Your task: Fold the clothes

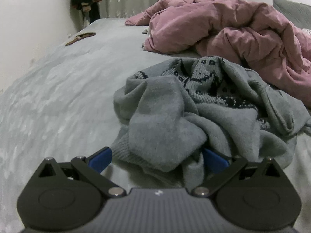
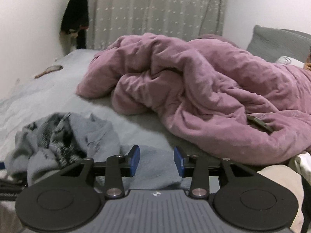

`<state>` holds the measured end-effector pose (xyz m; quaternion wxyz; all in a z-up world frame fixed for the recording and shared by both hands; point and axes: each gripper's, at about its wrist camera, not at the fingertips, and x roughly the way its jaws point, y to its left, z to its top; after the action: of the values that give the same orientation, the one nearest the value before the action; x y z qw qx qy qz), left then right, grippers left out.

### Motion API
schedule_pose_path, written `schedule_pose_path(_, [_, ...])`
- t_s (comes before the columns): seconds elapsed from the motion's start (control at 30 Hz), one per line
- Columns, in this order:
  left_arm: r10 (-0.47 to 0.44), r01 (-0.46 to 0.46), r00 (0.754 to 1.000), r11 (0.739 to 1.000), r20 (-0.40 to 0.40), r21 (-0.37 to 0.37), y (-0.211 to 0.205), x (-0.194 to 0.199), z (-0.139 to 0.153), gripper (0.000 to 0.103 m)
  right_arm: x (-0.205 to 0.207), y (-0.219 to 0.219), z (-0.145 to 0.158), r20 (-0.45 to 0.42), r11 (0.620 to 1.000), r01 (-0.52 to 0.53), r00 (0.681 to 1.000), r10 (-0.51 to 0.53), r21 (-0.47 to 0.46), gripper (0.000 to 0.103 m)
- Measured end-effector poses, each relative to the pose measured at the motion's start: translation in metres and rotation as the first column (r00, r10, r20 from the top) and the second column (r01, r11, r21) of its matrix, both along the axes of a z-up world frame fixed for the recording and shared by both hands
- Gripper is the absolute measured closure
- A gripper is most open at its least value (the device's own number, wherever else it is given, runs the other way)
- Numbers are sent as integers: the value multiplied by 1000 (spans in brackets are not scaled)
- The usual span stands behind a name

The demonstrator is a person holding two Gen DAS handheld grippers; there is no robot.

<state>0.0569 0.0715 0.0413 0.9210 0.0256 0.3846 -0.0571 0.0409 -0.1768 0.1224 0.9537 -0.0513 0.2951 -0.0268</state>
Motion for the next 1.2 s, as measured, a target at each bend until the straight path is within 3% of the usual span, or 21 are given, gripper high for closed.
schedule_pose_path(0.13, [-19, 19, 1000, 1000, -2, -14, 2, 3, -3, 7, 1, 6, -4, -13, 1000, -19, 1000, 19, -12, 63])
schedule_pose_path(0.3, [-78, 78, 997, 997, 19, -24, -3, -3, -1, 54, 1, 10, -6, -24, 999, -40, 999, 40, -13, 62])
schedule_pose_path(0.4, [-79, 80, 997, 996, 20, -27, -4, -6, 4, 72, 3, 14, -12, -71, 996, -83, 994, 84, 14, 59])
schedule_pose_path(0.57, [-50, 49, 999, 989, -4, -137, 13, -11, 18, 79, 6, 24, -29, -212, 960, -241, 940, 268, 141, 56])
schedule_pose_path(0.73, [-45, 45, 999, 984, 1, -172, 24, -21, 29, 80, 1, 42, -40, -269, 930, -347, 890, 367, 122, 48])
schedule_pose_path(0.93, [-44, 46, 999, 979, 15, -200, 33, -33, 41, 81, 0, 54, -50, -298, 920, -383, 872, 389, 82, 39])
schedule_pose_path(1.07, [-47, 56, 998, 967, 43, -248, 44, -47, 54, 81, 6, 61, -62, -324, 916, -401, 864, 386, 24, 38])
schedule_pose_path(1.2, [-56, 73, 996, 967, 76, -244, 55, -59, 62, 81, 14, 68, -70, -320, 911, -412, 867, 382, -27, 43])
